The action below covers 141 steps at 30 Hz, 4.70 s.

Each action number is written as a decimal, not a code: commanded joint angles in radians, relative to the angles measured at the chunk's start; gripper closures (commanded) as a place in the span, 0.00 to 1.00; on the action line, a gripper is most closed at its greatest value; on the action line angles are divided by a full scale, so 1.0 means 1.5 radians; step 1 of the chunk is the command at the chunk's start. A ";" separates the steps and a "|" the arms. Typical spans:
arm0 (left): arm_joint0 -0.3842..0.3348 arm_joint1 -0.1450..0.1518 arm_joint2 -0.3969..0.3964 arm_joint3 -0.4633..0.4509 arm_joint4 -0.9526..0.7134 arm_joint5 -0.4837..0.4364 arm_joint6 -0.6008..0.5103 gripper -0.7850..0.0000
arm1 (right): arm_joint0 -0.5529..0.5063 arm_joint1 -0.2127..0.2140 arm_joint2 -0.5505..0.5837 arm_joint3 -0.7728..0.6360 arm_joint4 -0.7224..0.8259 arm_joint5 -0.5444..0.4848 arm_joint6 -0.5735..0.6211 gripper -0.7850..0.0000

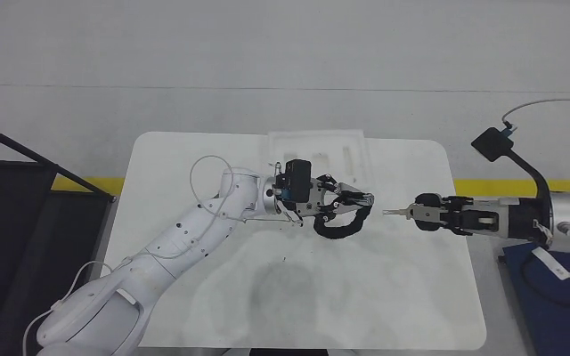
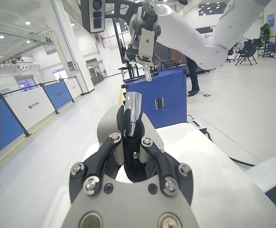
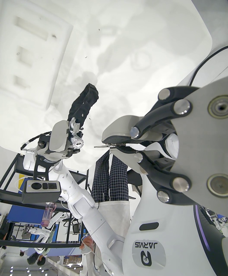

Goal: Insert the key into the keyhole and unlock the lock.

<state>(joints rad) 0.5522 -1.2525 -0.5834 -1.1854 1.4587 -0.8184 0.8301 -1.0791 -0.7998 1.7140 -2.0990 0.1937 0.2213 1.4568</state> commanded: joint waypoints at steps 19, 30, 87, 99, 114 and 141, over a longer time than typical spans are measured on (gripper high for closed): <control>0.015 -0.009 -0.013 -0.026 0.020 0.000 -0.058 1.00 | 0.106 0.027 -0.096 -0.036 -0.119 0.060 0.034 1.00; 0.020 -0.016 -0.021 -0.011 0.030 -0.001 -0.052 1.00 | 0.127 0.037 -0.124 -0.029 -0.123 0.072 0.021 1.00; 0.035 -0.019 -0.061 -0.006 0.138 -0.064 -0.008 1.00 | 0.210 0.087 -0.259 -0.014 -0.115 0.044 0.051 1.00; 0.030 -0.020 -0.059 -0.001 0.143 -0.069 -0.002 1.00 | 0.241 0.102 -0.297 -0.003 -0.112 0.048 0.047 1.00; 0.023 -0.023 -0.054 0.009 0.146 -0.073 0.005 1.00 | 0.285 0.110 -0.344 0.011 -0.103 0.054 0.040 1.00; 0.024 -0.026 -0.050 0.007 0.148 -0.074 -0.003 1.00 | 0.306 0.119 -0.391 0.006 -0.104 0.071 0.023 1.00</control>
<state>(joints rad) 0.5885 -1.2908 -0.6589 -1.1739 1.6822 -0.9293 0.8293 -0.6208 -0.6220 1.1306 -2.0897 0.0403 0.3268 1.4932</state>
